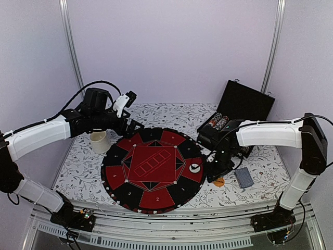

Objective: Distribute texas hold em gaming equipment

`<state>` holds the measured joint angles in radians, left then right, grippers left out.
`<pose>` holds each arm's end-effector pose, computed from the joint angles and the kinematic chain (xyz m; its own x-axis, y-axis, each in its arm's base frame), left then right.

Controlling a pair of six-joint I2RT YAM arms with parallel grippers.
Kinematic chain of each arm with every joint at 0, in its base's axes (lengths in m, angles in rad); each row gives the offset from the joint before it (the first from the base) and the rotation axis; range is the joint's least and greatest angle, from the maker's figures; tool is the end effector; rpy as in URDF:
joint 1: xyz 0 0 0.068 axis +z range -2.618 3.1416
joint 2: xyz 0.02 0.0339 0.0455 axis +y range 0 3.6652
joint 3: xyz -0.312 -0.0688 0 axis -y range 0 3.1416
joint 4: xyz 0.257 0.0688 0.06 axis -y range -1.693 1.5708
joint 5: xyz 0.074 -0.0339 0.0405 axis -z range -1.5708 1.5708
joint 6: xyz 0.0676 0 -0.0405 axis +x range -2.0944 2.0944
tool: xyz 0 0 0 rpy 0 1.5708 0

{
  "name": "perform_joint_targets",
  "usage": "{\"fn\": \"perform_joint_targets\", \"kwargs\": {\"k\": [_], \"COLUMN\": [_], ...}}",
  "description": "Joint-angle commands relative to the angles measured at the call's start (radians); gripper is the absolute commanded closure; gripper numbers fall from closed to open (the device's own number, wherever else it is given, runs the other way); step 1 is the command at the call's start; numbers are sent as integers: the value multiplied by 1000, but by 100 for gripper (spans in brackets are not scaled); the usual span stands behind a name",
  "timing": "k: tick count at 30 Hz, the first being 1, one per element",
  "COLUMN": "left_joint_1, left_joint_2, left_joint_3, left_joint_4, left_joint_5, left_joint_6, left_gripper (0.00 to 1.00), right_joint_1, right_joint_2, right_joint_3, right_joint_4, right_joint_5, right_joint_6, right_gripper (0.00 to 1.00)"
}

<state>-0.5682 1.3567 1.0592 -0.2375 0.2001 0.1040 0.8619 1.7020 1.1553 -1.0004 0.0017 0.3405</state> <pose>0.2774 -0.1930 0.3289 -0.3577 0.3491 -0.8661 0.7125 0.7016 -0.0115 0.2051 0.2390 0.1989 -0.8669 -0.4979 -0.0229 -0.4981 0.8671 0.0063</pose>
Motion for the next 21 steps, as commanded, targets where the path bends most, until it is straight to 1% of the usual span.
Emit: {"fn": "perform_joint_targets", "kwargs": {"k": [1,4,8,10,12,17,21], "left_joint_1": [17,44,76,81,82,82,82], "left_joint_2": [-13,-19,-25,-27,-26,-35,-38], "left_joint_3": [3,12,12,12,12,10,9], "left_joint_4": [10,13,22,22,22,25,26], "left_joint_5": [-20,-31,-22,-5,3,12,15], "left_joint_6": [-17,-46,-75,-77,-78,-77,-77], "left_gripper": [2,2,2,2,2,2,2], "right_joint_1": [125,210,308,332,351,400,413], "right_joint_2": [76,180,359,450,521,614,637], "right_joint_3": [155,286,479,594,666,752,771], "right_joint_4": [109,158,189,175,141,90,68], "right_joint_5": [-85,-109,-134,-147,-148,-158,-189], "right_joint_6": [-64,-99,-171,-206,-221,-273,-279], "right_gripper": [71,73,73,73,73,73,73]}}
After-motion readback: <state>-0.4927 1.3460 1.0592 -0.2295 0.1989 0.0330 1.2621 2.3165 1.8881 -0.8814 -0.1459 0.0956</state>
